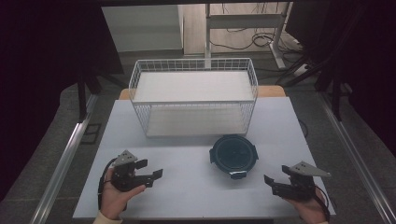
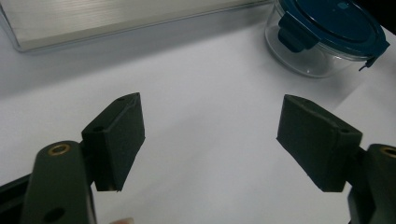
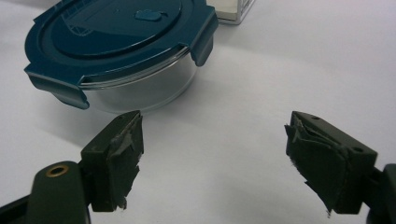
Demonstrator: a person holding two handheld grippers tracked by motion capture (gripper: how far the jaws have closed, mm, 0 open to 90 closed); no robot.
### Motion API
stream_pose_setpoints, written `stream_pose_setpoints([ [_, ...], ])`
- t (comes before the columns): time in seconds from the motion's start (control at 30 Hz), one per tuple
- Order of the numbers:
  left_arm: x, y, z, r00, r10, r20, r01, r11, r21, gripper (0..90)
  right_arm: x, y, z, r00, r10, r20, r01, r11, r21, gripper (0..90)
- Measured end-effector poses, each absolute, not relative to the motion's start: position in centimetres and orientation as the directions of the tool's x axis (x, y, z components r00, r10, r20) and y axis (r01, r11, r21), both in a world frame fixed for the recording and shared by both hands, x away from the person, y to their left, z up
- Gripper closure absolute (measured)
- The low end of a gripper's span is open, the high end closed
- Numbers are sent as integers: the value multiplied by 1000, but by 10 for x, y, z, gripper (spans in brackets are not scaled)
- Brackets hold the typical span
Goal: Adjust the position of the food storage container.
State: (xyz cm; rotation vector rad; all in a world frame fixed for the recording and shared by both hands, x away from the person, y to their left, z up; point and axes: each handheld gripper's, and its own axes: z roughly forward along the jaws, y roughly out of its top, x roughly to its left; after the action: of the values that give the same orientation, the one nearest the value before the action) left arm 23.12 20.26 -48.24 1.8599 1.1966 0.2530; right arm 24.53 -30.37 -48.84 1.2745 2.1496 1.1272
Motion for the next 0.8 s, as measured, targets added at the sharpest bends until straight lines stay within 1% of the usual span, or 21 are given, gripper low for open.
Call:
stream_pose_setpoints([
  [0.2, 232, 200, -484, 524, 810, -266, 633, -161, 758, 226, 245, -303, -487, -507, 859, 69, 548, 259, 796, 192],
  [0.53, 232, 200, -483, 512, 816, -266, 637, -153, 756, 221, 244, -303, -487, -506, 859, 78, 557, 257, 790, 204],
  [0.8, 232, 202, -485, 510, 818, -266, 642, -155, 751, 220, 245, -300, -488, -508, 859, 64, 558, 271, 785, 209],
])
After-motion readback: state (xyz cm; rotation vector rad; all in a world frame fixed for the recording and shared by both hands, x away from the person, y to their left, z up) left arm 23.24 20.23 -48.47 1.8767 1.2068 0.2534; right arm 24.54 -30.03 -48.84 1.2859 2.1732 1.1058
